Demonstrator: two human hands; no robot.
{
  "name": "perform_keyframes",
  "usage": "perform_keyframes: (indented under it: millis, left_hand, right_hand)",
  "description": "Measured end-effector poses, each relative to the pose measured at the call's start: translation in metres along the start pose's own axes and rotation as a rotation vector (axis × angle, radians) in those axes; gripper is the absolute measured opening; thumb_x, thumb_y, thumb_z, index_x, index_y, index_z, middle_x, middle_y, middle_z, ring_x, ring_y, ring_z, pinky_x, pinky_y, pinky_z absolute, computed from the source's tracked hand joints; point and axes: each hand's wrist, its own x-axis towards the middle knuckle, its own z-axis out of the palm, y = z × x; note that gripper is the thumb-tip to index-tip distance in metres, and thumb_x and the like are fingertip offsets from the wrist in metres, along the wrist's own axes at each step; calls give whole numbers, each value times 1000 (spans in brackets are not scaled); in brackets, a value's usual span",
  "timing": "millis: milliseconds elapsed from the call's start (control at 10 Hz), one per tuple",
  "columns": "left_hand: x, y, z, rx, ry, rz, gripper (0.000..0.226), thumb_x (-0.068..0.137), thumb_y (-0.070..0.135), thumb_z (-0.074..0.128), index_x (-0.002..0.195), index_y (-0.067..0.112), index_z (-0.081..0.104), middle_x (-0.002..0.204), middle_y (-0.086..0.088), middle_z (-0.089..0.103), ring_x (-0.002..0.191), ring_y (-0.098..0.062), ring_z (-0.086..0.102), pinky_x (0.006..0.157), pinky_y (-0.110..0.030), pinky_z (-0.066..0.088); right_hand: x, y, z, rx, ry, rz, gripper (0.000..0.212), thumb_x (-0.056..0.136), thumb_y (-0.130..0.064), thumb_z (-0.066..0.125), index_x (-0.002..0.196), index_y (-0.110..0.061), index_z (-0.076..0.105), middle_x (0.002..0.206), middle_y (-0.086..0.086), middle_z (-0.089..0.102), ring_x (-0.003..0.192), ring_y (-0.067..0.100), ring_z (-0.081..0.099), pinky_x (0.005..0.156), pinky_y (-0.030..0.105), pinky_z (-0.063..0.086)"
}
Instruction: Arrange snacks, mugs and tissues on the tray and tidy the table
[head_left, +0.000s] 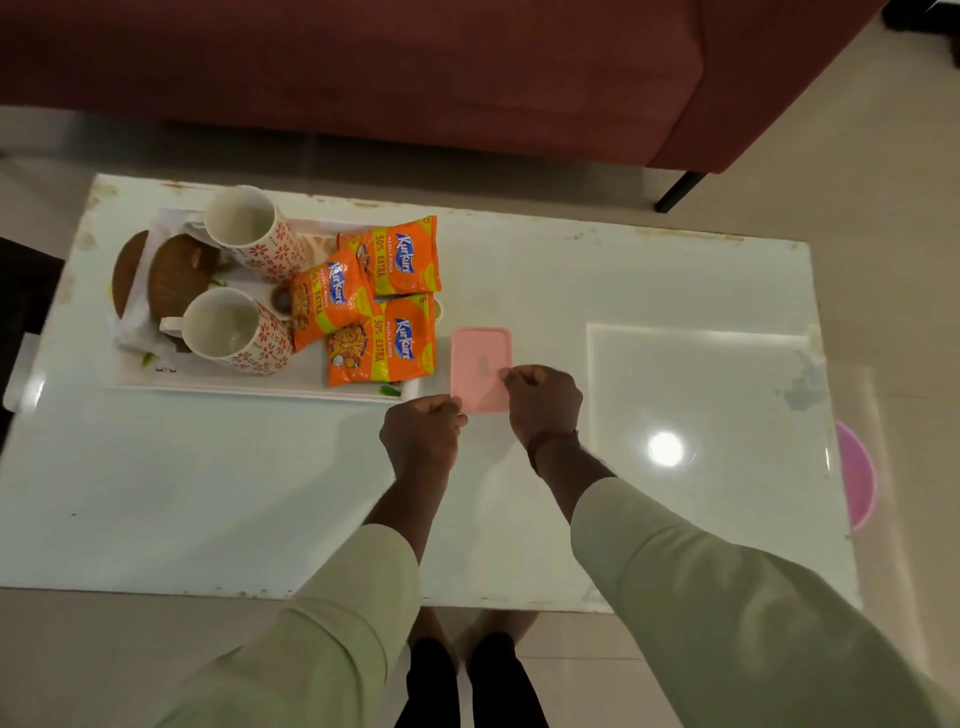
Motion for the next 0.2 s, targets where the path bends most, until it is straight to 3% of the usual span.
perform_keyframes:
  millis: [100, 200]
  left_hand:
    - [-1, 3, -4, -10, -24, 12, 23, 86, 31, 67, 89, 10, 78, 72, -2, 76, 74, -18, 74, 86, -43, 58]
    - [-10, 7, -20, 119, -47, 50, 32, 86, 41, 65, 78, 11, 73, 67, 0, 74, 73, -19, 72, 89, -42, 54]
  right_hand:
    - [2, 1, -4, 48, -33, 38, 29, 85, -37, 68, 80, -9, 75, 74, 3, 71, 73, 21, 61, 70, 30, 49]
    - [-11, 2, -17, -32, -62, 41, 52, 88, -47, 61, 69, 1, 54, 64, 6, 47, 65, 21, 38, 64, 32, 35]
